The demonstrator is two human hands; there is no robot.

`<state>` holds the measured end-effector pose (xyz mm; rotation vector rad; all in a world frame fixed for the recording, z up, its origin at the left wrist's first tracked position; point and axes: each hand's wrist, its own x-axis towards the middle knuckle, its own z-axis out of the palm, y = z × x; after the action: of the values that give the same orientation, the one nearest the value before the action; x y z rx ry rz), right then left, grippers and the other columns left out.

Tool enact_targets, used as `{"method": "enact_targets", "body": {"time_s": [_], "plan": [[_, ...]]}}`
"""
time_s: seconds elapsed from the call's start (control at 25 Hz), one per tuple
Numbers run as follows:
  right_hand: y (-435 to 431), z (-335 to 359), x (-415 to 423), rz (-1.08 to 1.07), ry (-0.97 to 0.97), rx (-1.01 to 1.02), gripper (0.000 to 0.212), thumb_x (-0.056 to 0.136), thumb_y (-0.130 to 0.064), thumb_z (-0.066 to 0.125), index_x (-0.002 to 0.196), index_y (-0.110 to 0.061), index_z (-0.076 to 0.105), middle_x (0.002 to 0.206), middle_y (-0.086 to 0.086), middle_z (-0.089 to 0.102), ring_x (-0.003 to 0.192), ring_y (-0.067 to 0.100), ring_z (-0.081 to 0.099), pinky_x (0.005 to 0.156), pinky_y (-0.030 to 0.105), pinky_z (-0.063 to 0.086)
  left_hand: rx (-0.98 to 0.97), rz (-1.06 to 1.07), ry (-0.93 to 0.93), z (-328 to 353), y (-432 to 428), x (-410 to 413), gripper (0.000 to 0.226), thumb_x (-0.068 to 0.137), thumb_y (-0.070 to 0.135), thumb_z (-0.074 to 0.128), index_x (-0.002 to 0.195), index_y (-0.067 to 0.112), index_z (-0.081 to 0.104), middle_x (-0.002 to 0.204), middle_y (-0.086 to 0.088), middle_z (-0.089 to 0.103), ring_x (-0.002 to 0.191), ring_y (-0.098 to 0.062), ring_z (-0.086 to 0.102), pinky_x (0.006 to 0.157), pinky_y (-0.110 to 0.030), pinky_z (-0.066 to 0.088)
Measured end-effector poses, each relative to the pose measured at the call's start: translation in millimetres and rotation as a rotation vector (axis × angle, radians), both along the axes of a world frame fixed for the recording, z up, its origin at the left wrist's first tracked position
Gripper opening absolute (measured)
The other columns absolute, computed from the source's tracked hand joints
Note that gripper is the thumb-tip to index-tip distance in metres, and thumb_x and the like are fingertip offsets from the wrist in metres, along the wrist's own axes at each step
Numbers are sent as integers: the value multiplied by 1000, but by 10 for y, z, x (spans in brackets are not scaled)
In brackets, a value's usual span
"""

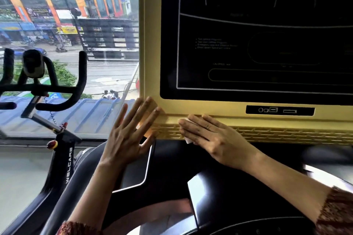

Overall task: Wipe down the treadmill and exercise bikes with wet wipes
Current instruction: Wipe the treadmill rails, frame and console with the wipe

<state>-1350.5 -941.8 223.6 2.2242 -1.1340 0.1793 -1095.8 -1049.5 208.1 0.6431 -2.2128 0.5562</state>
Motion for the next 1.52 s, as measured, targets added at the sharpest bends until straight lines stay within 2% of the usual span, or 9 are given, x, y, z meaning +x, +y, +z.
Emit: {"method": "enact_targets", "body": {"time_s": [0.24, 0.44, 0.56, 0.68, 0.84, 1.0, 1.2, 1.44, 1.52], "plan": [[-461, 287, 392, 105, -9, -33, 46, 97, -20, 38, 142, -10, 43, 148, 5, 41, 140, 20, 34, 117, 40, 16, 49, 80, 25, 113, -53, 110, 57, 94, 32, 45, 146, 12, 34, 155, -15, 25, 147, -26, 15, 120, -41, 9], [-443, 621, 66, -161, -387, -212, 45, 103, -20, 38, 145, -5, 35, 153, 9, 31, 145, 25, 22, 120, 39, 13, 5, -8, -17, 278, -49, -81, 55, 94, 33, 48, 144, 12, 39, 153, -15, 28, 144, -28, 23, 119, -43, 15], [-204, 402, -108, -73, -165, -134, 46, 102, -22, 37, 146, -10, 34, 153, 5, 30, 144, 21, 23, 119, 40, 17, -17, -68, -18, 377, -45, -298, 53, 94, 31, 51, 141, 9, 43, 151, -17, 32, 142, -28, 28, 119, -41, 17], [40, 300, -417, -233, -280, -175, 48, 100, -20, 38, 147, -8, 32, 155, 7, 28, 145, 23, 21, 119, 40, 16, -18, -63, 11, 437, -55, -420, 52, 94, 31, 50, 140, 8, 46, 151, -17, 33, 142, -27, 28, 119, -40, 18], [335, 204, -775, -150, -78, -76, 52, 98, -20, 39, 147, -9, 29, 154, 8, 29, 144, 23, 25, 118, 39, 19, -16, -74, 20, 463, -68, -504, 53, 95, 35, 47, 141, 9, 44, 152, -17, 31, 143, -26, 26, 119, -40, 18], [168, 460, -786, -326, -433, -235, 49, 101, -18, 37, 146, -3, 27, 153, 14, 28, 145, 24, 20, 120, 37, 15, -4, -75, 54, 524, -69, -591, 54, 94, 36, 47, 142, 10, 44, 151, -16, 32, 142, -27, 28, 118, -42, 19], [-285, 599, -231, -134, -206, -167, 48, 100, -20, 37, 145, -5, 31, 154, 8, 27, 145, 20, 19, 120, 37, 13, 6, -77, 60, 570, -56, -646, 56, 93, 37, 48, 143, 11, 41, 152, -16, 30, 143, -26, 26, 119, -40, 17], [-201, 772, -665, -340, -517, -295, 46, 102, -21, 33, 146, -6, 29, 154, 11, 25, 145, 27, 20, 120, 45, 13, 30, -48, 48, 604, -27, -726, 58, 94, 39, 46, 144, 12, 40, 154, -16, 28, 145, -28, 22, 119, -40, 15], [1, 629, -744, -348, -470, -279, 47, 101, -20, 35, 146, -5, 31, 154, 12, 25, 144, 28, 20, 119, 49, 13, 43, -64, 61, 612, 15, -840, 58, 94, 41, 46, 144, 13, 41, 153, -17, 29, 145, -28, 21, 119, -42, 14]]}}
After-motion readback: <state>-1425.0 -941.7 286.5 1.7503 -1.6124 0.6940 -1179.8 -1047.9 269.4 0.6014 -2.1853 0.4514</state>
